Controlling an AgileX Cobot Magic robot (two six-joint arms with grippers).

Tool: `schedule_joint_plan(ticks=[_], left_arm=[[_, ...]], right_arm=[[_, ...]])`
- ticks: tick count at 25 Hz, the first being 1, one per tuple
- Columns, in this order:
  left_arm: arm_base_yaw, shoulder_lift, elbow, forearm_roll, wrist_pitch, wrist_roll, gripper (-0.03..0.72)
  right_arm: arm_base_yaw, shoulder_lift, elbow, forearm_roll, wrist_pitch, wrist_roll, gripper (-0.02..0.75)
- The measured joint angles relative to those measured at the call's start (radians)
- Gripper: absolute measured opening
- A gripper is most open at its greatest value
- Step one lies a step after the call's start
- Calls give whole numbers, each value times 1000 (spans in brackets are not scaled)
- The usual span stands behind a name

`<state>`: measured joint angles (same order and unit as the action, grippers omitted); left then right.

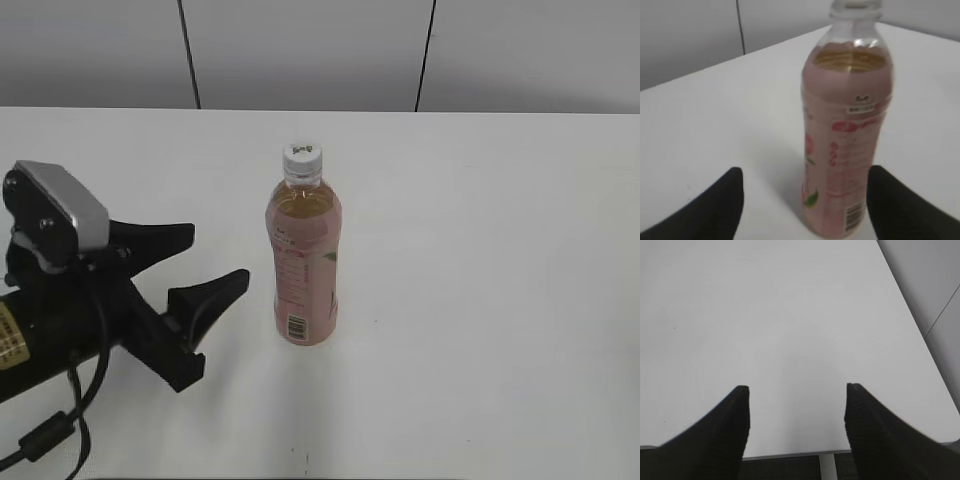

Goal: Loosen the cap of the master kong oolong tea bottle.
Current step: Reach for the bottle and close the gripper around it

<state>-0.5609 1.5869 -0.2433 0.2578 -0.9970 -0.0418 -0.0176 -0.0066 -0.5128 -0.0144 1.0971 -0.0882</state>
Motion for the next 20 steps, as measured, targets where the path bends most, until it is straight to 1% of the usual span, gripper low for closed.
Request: schedule_joint_plan(ticks=[3,5,11,13,16,20], left_arm=[[0,58,1,62,-126,0,526],[-1,106,1,73,-184,0,552],[-1,284,-10,85,-205,-4,583],[-1,331,-33,106,-205,-35,594],[-1,356,-79,133,-206,-80,596],[-1,358,-133,138,-207,-100,596]], right_arm=[[0,0,0,2,0,0,459],[0,0,0,5,0,0,459],[0,0,0,14,0,0,459],[0,0,0,14,0,0,459],[0,0,0,14,0,0,459],[0,0,0,22,0,0,459]])
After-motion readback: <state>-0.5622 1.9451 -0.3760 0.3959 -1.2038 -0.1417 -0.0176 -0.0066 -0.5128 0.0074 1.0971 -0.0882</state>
